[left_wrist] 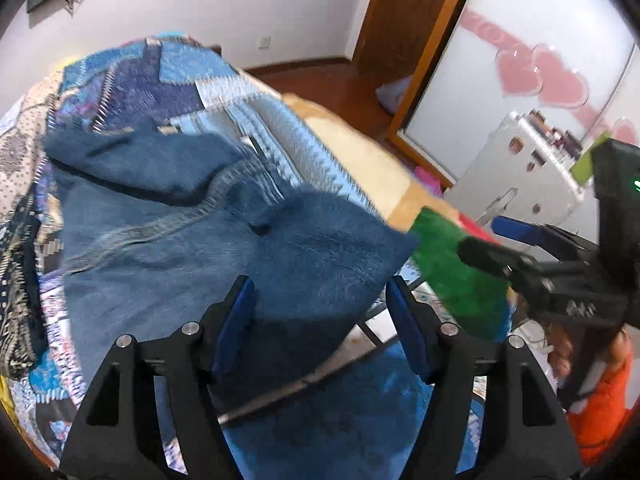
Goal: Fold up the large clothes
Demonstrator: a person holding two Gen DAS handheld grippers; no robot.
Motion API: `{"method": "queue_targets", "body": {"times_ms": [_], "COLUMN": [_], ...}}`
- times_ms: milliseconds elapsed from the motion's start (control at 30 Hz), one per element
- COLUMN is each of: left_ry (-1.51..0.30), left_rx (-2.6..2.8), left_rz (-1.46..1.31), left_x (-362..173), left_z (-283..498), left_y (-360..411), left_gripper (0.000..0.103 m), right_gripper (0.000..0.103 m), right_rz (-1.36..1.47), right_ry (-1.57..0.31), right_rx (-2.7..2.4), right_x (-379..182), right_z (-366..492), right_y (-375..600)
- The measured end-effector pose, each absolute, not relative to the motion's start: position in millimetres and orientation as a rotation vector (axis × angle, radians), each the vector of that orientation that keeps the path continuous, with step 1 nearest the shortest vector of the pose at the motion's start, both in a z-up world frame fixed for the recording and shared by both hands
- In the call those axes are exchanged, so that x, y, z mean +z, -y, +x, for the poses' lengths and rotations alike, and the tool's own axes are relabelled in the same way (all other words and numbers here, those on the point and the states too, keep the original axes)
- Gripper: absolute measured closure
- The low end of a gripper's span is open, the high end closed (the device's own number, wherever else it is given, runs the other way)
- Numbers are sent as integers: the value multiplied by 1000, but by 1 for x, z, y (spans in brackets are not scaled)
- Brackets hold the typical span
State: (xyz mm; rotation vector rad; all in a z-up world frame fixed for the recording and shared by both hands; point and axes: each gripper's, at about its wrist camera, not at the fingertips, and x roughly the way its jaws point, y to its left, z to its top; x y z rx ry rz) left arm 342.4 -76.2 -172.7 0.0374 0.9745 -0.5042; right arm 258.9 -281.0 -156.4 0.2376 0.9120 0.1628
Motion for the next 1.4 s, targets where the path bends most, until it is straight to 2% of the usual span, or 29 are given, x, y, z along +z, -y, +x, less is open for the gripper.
{"method": "queue_targets", "body": {"times_ms": [33, 133, 200, 267, 433, 633, 800, 1000, 1167, 1400], "left_ry": [-951, -876, -821, -787, -825, -953, -996, -983, -986, -985], "left_rx": [-495, -424, -355, -292, -148, -57, -66, -68, -63, -189], "left_rz": [28, 9, 13, 20, 3, -100, -122, -69, 45, 29], "left_x": [-163, -139, -126, -118, -127, -174, -200, -205, -205, -181], "left_z": [340, 329, 330, 327, 358, 422, 473, 528, 525, 450], "left_y": [70, 43, 19, 1, -58, -108, -105, -66, -39, -25], "left_gripper": [35, 24, 13, 10, 10, 10, 10, 10, 10, 10], "right_gripper": [12, 12, 12, 12, 11, 11, 11, 11, 10, 8], "right_rz": [237, 198, 153, 104, -36, -160, -223, -147, -66, -102], "right_ry": [-896, -841, -806, -787, -796, -968, -1023, -1093, -1084, -1000], "right_rx": [176, 223, 266, 300, 423, 502, 475, 408, 372, 455], "right_x": [-152, -131, -118, -111, -111, -143, -165, -198, -199, -162], "right_z": [257, 260, 267, 275, 310, 374, 414, 444, 420, 363], "right_y": [277, 259, 240, 221, 174, 136, 129, 155, 169, 173]}}
